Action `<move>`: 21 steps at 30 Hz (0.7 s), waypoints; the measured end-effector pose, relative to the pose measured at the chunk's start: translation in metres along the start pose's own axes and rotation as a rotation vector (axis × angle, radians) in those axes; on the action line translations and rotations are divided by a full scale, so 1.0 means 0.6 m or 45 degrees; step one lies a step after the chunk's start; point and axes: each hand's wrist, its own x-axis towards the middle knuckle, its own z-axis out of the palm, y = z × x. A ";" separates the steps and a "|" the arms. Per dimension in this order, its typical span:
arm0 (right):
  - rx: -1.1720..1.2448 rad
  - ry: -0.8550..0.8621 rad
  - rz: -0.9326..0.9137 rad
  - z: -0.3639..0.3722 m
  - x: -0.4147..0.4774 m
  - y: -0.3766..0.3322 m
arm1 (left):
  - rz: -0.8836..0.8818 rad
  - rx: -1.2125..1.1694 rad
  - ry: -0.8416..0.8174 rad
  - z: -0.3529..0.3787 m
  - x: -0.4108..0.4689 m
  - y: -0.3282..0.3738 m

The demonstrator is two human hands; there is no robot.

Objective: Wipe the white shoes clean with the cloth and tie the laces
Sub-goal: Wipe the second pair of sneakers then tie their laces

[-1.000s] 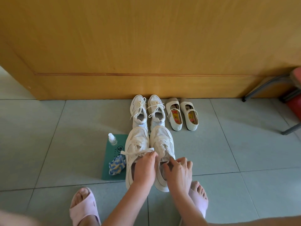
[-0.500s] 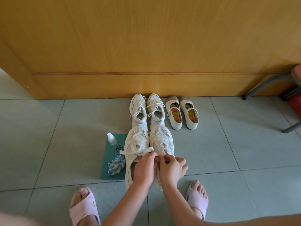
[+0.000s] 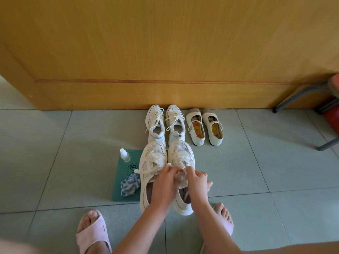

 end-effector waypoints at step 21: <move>-0.068 0.245 -0.414 -0.083 0.091 -0.051 | -0.406 -0.731 -0.185 -0.002 0.062 0.020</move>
